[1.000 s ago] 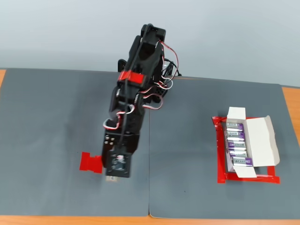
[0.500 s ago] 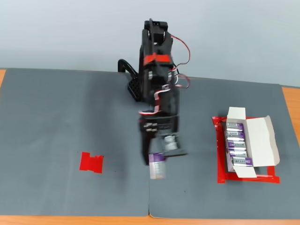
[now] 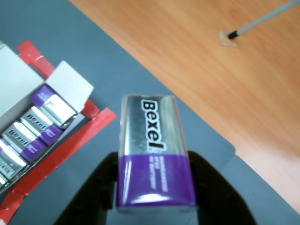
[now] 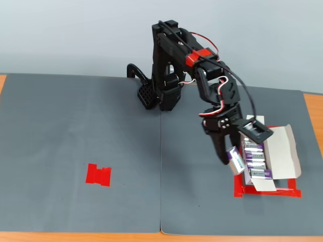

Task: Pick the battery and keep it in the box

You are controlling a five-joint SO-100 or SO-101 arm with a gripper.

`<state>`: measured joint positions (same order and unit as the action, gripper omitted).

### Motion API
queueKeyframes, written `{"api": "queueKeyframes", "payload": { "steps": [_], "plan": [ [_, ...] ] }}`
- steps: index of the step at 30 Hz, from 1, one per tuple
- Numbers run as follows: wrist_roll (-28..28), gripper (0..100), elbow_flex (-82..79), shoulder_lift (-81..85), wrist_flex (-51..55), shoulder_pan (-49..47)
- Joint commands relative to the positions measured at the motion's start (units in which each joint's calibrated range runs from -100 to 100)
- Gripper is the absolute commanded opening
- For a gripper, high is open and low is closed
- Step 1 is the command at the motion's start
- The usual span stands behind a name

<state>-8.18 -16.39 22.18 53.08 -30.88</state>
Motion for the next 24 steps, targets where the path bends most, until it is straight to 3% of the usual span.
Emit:
{"api": "queueKeyframes", "payload": {
  "steps": [1,14,24],
  "plan": [
    [0.2,11,1.5,2.7,0.1,-4.8],
    [2.4,11,0.5,1.7,0.1,-17.6],
    [3.5,11,-3.5,-2.5,0.0,-20.4]
  ]
}}
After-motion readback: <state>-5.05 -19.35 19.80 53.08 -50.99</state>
